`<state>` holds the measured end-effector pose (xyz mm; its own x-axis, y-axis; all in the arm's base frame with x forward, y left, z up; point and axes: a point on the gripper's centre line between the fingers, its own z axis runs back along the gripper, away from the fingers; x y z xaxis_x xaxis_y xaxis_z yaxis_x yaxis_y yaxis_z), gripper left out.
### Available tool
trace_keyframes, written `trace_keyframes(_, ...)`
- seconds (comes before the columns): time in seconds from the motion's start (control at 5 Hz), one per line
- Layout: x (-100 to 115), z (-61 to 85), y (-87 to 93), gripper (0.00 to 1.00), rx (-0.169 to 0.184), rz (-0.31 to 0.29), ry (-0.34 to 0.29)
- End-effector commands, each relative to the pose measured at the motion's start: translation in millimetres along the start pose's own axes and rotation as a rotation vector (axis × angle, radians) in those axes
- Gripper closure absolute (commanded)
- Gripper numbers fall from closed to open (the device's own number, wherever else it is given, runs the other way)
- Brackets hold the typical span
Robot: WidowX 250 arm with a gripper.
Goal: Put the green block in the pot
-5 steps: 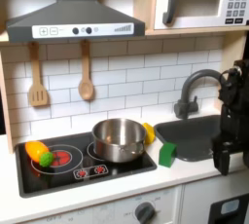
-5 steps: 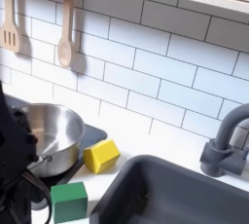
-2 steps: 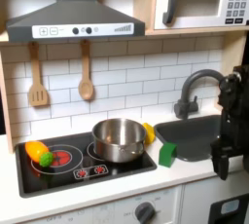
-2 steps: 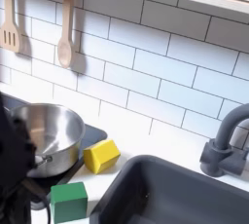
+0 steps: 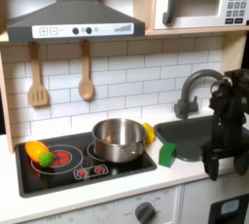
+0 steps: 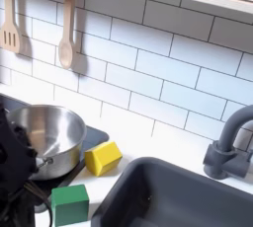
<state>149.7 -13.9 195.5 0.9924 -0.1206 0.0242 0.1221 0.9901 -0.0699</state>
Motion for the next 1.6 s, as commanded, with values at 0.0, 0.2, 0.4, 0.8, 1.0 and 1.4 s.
trace_keyframes(0.0,29.7,6.3,19.4,0.0,0.008,0.057,-0.085)
trace_keyframes(0.2,49.2,16.4,28.1,0.0,0.0,0.096,-0.134)
trace_keyframes(0.4,64.7,26.1,37.4,0.0,0.017,0.131,-0.168)
trace_keyframes(0.8,94.7,41.7,53.0,0.86,0.024,0.181,-0.248)
trace_keyframes(1.0,109.2,47.9,59.6,1.0,0.018,0.213,-0.299)
trace_keyframes(1.4,131.4,66.2,73.6,1.0,0.047,0.234,-0.413)
